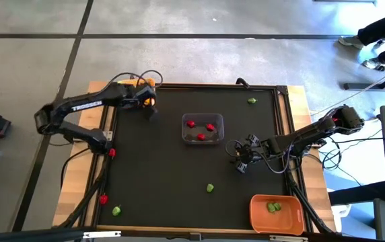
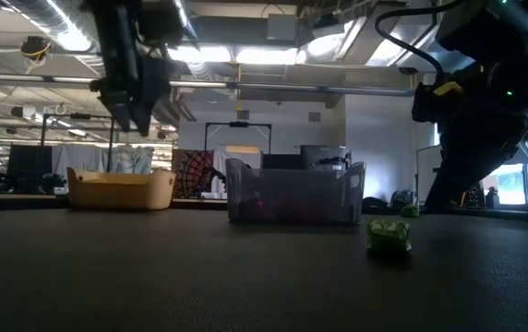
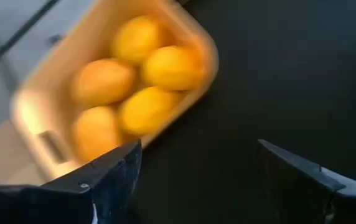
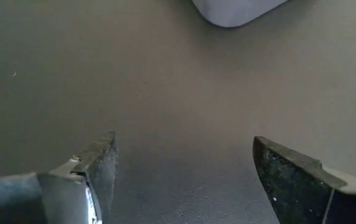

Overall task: Sort produce into baskets
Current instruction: Put the green bell pepper into the orange bin

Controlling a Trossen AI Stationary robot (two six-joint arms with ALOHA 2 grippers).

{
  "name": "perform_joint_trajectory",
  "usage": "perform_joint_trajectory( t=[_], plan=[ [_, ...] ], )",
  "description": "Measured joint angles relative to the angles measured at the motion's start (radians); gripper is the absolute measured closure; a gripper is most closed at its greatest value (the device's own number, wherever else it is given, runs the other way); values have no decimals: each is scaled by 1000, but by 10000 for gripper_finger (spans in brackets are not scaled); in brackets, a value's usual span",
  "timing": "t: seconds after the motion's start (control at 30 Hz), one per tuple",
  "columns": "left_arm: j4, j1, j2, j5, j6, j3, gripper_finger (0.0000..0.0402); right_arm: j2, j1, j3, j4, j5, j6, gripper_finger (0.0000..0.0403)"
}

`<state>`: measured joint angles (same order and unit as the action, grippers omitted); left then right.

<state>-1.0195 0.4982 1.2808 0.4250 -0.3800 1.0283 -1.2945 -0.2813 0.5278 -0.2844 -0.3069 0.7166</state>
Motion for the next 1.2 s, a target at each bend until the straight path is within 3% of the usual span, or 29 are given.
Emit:
perform_joint_trajectory(
  t=[0.13, 0.37, 0.57, 0.9, 1.2],
  plan=[
    [37, -102, -55, -87, -3, 0, 98, 0, -1, 0, 29, 19, -41, 95],
    [60, -287, -89, -100, -69, 0, 98, 0, -21, 0, 261, 182, -181, 95],
    [98, -432, -87, -102, -108, 0, 98, -29, -98, 2, 479, 166, -261, 95],
    [225, -573, -87, -92, -144, 0, 98, -250, -153, 17, 720, 161, -278, 95],
    [246, -610, -86, -69, -144, 0, 98, -468, -153, 150, 735, 221, -301, 95]
  ],
)
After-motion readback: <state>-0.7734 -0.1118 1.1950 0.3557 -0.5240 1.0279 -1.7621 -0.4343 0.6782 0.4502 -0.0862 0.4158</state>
